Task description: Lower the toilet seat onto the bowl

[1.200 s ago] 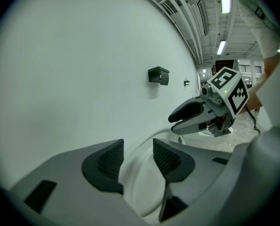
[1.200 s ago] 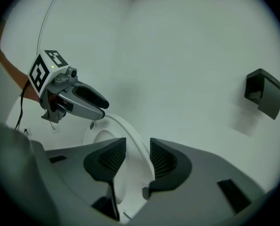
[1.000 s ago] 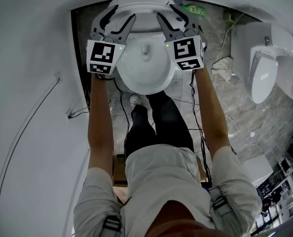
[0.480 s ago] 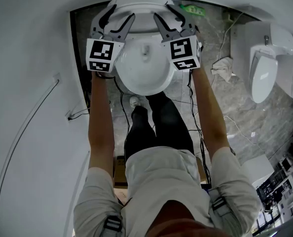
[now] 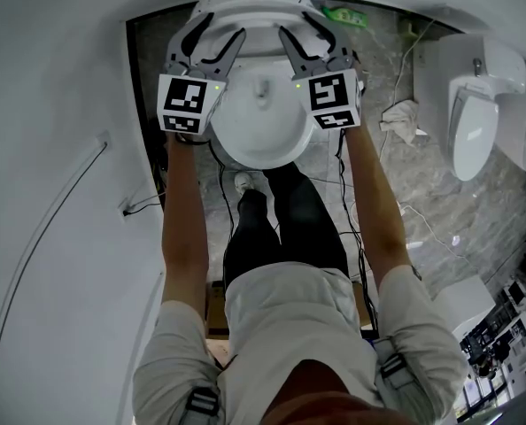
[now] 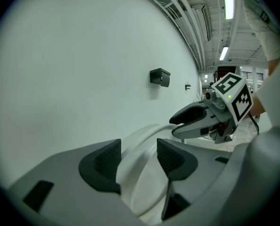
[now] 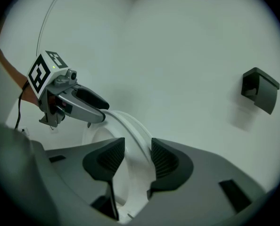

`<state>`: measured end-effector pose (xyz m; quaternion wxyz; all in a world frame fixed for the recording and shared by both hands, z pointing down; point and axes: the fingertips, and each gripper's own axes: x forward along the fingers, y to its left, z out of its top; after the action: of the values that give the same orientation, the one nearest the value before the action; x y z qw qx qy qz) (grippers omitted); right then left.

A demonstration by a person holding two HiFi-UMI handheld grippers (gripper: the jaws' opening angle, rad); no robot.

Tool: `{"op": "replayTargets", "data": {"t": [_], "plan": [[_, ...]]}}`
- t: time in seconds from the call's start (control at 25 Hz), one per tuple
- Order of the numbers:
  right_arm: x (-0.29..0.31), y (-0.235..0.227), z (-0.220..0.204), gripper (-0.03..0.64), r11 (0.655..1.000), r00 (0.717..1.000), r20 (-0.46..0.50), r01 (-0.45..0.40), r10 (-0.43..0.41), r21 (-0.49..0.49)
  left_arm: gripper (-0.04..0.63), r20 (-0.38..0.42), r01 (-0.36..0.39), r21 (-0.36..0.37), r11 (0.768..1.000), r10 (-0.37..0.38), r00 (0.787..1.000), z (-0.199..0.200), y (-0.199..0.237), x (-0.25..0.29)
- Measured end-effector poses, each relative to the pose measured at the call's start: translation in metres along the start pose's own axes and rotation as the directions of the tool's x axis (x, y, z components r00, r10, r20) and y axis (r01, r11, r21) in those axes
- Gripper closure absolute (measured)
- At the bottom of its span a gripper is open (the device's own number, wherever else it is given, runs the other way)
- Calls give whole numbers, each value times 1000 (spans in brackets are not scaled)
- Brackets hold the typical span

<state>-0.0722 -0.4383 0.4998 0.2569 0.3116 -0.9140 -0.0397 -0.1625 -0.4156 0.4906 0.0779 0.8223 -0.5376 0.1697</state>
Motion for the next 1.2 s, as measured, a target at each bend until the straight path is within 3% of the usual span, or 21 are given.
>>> {"op": "replayTargets", "data": {"t": [1.2], "plan": [[-80, 61, -17, 443, 995, 1000, -7, 4, -3, 95, 353, 35, 77, -82, 994, -74, 997, -24, -56, -79]]}}
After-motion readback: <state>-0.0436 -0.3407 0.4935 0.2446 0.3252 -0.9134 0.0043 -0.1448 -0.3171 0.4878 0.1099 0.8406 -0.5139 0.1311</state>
